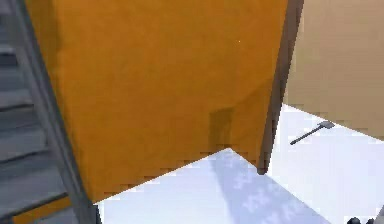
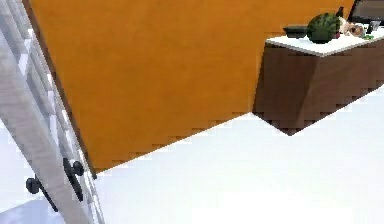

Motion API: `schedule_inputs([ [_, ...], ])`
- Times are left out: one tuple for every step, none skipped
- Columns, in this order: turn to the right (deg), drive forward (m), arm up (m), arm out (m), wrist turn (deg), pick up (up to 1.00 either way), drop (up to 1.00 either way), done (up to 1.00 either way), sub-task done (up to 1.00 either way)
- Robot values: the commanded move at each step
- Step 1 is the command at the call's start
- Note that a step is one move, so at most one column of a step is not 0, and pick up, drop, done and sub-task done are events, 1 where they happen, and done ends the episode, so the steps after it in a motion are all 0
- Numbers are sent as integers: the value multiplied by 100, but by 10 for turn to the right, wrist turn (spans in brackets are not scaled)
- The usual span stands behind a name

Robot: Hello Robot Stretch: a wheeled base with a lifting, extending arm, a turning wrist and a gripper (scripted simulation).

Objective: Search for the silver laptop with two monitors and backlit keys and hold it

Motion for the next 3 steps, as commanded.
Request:
schedule_inputs([
  [90,0,0,0,0,0,0,0,0],
  [0,20,0,0,0,0,0,0,0],
  [0,45,0,0,0,0,0,0,0],
])
